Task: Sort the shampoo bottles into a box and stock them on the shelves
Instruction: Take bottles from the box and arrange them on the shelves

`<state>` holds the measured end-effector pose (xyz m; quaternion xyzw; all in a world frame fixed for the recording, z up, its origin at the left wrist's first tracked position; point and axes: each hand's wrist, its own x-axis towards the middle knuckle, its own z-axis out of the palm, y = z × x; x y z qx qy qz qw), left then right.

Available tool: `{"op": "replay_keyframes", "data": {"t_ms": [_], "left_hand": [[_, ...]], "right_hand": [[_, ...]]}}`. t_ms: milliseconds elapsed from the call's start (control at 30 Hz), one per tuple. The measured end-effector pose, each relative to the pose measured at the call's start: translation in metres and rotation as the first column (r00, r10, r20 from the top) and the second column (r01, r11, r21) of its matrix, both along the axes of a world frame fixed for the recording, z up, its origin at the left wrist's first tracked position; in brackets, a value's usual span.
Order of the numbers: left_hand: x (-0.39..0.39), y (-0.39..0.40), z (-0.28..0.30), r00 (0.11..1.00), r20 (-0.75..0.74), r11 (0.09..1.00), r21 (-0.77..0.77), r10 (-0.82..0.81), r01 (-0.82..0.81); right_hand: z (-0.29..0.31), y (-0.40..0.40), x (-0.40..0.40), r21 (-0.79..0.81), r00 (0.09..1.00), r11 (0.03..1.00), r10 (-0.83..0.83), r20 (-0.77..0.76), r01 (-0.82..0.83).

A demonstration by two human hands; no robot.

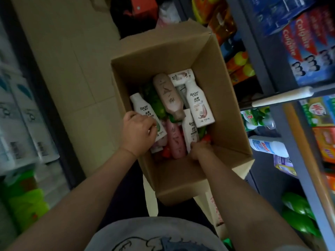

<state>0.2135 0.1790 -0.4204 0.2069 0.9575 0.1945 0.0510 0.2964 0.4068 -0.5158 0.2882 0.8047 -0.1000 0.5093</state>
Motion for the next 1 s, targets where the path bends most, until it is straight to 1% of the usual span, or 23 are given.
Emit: {"op": "replay_keyframes", "data": {"t_ms": [100, 167, 267, 333, 367, 400, 433, 467, 500, 533, 567, 600, 633, 667, 700, 733, 767, 800, 833, 867, 900, 933, 1000], "left_hand": [[-0.001, -0.002, -0.002, 1.000, -0.020, 1.000, 0.031, 0.001, -0.001], [0.000, -0.004, -0.002, 1.000, -0.020, 1.000, 0.023, -0.008, 0.008], [-0.001, 0.000, -0.001, 0.999, -0.039, 1.000, -0.007, -0.011, 0.011], [-0.002, 0.003, 0.000, 1.000, -0.016, 0.999, -0.050, -0.015, 0.014], [-0.002, 0.004, 0.001, 1.000, -0.010, 0.996, -0.088, -0.022, 0.021], [-0.002, 0.005, 0.003, 0.999, 0.014, 0.988, -0.147, -0.034, 0.036], [-0.003, 0.007, 0.006, 0.998, 0.042, 0.975, -0.213, -0.049, 0.056], [-0.003, 0.009, 0.009, 0.994, 0.085, 0.964, -0.252, -0.064, 0.083], [-0.003, 0.014, 0.011, 0.985, 0.153, 0.966, -0.231, -0.085, 0.119], [-0.002, 0.021, 0.015, 0.960, 0.252, 0.972, -0.163, -0.124, 0.168], [-0.001, 0.031, 0.022, 0.918, 0.344, 0.972, -0.053, -0.198, 0.229], [0.001, 0.043, 0.030, 0.876, 0.396, 0.959, 0.048, -0.274, 0.278], [0.002, 0.055, 0.041, 0.856, 0.409, 0.948, 0.132, -0.317, 0.288], [0.002, 0.065, 0.053, 0.853, 0.421, 0.946, 0.228, -0.309, 0.230], [0.000, 0.074, 0.066, 0.855, 0.442, 0.935, 0.330, -0.272, 0.127], [-0.002, 0.081, 0.080, 0.836, 0.488, 0.897, 0.443, -0.251, 0.010], [-0.003, 0.088, 0.098, 0.802, 0.540, 0.827, 0.552, -0.256, -0.107], [-0.003, 0.096, 0.119, 0.760, 0.586, 0.740, 0.637, -0.282, -0.216], [-0.002, 0.105, 0.141, 0.725, 0.612, 0.648, 0.697, -0.316, -0.305], [-0.001, 0.115, 0.162, 0.704, 0.614, 0.570, 0.740, -0.358, -0.356], [0.001, 0.128, 0.185, 0.703, 0.595, 0.500, 0.778, -0.389, -0.381], [0.002, 0.141, 0.206, 0.725, 0.555, 0.457, 0.811, -0.407, -0.364], [0.005, 0.167, 0.248, 0.757, 0.475, 0.393, 0.866, -0.448, -0.310]], "right_hand": [[0.012, 0.001, -0.008, 0.101, 0.996, 0.994, 0.037, -0.082, -0.029], [0.014, 0.007, -0.010, 0.132, 0.992, 0.991, 0.047, -0.115, -0.031], [0.035, 0.014, -0.019, 0.027, 0.985, 0.994, -0.099, -0.142, 0.103], [0.057, 0.018, -0.023, -0.054, 0.957, 0.978, -0.210, -0.203, 0.203], [0.066, 0.022, -0.023, -0.108, 0.926, 0.956, -0.292, -0.240, 0.274], [0.078, 0.024, -0.024, -0.196, 0.869, 0.907, -0.416, -0.267, 0.373], [0.091, 0.024, -0.025, -0.312, 0.792, 0.825, -0.552, -0.261, 0.472], [0.108, 0.024, -0.028, -0.418, 0.730, 0.740, -0.646, -0.225, 0.526], [0.126, 0.021, -0.032, -0.496, 0.699, 0.675, -0.694, -0.173, 0.547], [0.142, 0.020, -0.035, -0.562, 0.695, 0.627, -0.709, -0.123, 0.540], [0.158, 0.019, -0.037, -0.635, 0.685, 0.564, -0.725, -0.073, 0.528], [0.171, 0.019, -0.038, -0.706, 0.669, 0.487, -0.743, -0.025, 0.514], [0.185, 0.020, -0.038, -0.771, 0.640, 0.391, -0.768, 0.029, 0.503], [0.198, 0.022, -0.036, -0.825, 0.608, 0.295, -0.791, 0.073, 0.482], [0.214, 0.027, -0.034, -0.869, 0.566, 0.200, -0.818, 0.107, 0.452], [0.228, 0.033, -0.031, -0.906, 0.513, 0.110, -0.849, 0.128, 0.409], [0.244, 0.040, -0.028, -0.934, 0.456, 0.052, -0.881, 0.124, 0.354], [0.259, 0.048, -0.024, -0.952, 0.409, 0.051, -0.909, 0.081, 0.301], [0.275, 0.055, -0.020, -0.961, 0.377, 0.105, -0.926, 0.000, 0.257], [0.292, 0.061, -0.016, -0.956, 0.357, 0.195, -0.928, -0.108, 0.218], [0.310, 0.066, -0.011, -0.939, 0.347, 0.292, -0.912, -0.218, 0.179], [0.327, 0.070, -0.005, -0.916, 0.339, 0.377, -0.886, -0.315, 0.134], [0.361, 0.076, 0.010, -0.857, 0.313, 0.513, -0.822, -0.476, 0.042]]}}
